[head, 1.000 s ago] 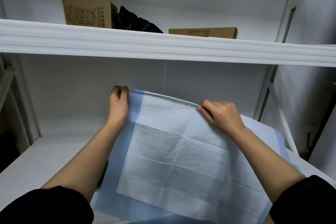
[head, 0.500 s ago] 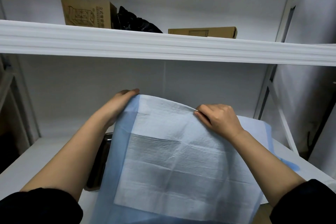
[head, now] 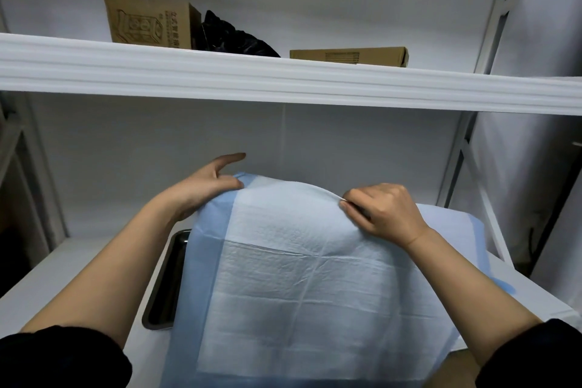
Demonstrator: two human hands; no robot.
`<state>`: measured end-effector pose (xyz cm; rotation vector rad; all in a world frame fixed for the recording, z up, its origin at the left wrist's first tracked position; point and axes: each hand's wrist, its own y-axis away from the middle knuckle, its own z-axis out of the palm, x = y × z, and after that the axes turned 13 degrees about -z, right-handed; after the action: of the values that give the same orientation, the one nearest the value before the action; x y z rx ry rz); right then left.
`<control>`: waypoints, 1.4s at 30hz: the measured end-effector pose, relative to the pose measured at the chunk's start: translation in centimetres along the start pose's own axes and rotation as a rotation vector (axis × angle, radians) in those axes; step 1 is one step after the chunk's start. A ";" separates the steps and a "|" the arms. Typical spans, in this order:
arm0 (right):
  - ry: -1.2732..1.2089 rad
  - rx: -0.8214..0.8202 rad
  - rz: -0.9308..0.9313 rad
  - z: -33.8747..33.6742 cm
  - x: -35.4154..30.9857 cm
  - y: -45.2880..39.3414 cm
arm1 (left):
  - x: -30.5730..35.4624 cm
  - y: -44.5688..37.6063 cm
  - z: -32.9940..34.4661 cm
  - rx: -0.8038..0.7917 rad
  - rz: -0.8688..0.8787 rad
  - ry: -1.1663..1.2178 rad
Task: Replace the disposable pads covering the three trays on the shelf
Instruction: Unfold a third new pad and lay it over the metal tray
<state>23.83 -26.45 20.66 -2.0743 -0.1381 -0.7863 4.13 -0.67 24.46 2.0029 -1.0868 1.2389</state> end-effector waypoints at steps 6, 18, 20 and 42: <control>-0.001 0.002 -0.027 -0.1 -0.4 -0.1 | -0.6 -1.7 0.3 0.251 0.049 -0.416; -0.008 0.023 -0.029 -0.3 -0.6 0.4 | -0.9 -1.7 0.8 0.281 -0.163 0.204; -0.016 0.028 -0.022 -0.3 -0.6 0.4 | -0.7 -1.7 0.6 0.241 -0.234 0.363; -0.068 0.022 -0.084 -0.8 -1.3 0.1 | -0.5 -2.5 0.5 0.254 -0.222 -0.425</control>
<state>22.45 -26.84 20.15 -2.0863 -0.2715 -0.7612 6.36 0.50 23.71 2.5845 -0.8886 0.8933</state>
